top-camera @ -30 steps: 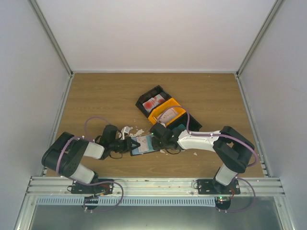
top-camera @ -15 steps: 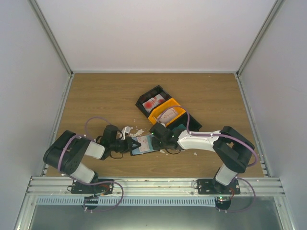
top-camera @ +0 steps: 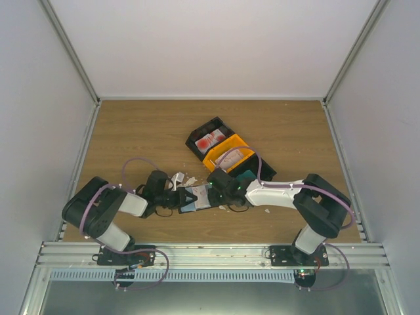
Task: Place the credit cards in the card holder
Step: Insert the credit card into the card holder.
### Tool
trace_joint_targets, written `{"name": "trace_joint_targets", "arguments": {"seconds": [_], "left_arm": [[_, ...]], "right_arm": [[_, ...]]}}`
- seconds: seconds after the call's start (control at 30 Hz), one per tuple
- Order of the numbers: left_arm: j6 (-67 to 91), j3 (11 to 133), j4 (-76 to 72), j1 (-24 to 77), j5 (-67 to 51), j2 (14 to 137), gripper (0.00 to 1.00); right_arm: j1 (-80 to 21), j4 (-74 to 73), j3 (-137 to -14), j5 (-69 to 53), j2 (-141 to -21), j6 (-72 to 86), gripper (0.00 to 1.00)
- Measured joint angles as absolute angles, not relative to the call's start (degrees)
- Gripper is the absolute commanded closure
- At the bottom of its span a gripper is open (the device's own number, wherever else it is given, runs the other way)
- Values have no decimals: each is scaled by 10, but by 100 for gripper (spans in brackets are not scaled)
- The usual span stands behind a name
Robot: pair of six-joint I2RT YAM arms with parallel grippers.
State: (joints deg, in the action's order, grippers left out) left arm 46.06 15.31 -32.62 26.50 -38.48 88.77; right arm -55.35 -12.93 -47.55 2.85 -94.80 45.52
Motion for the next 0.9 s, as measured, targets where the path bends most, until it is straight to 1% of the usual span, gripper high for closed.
{"name": "trace_joint_targets", "arguments": {"seconds": [0.13,0.2,0.37,0.57,0.8,0.9], "left_arm": [[461,167,-322,276,-377,902,95],[461,173,-322,282,-373,907,94],[461,183,-316,296,-365,912,91],[461,195,-308,306,-357,919,86],[451,209,-301,317,-357,924,77],[440,217,-291,320,-357,924,75]], "right_arm": [[-552,-121,-462,15,-939,455,61],[-551,-115,-452,4,-932,455,59],[-540,-90,-427,-30,-914,455,56],[-534,-85,-420,-49,-908,453,56],[-532,-85,-420,-56,-908,444,57],[-532,-86,-420,-56,-908,444,57]]}}
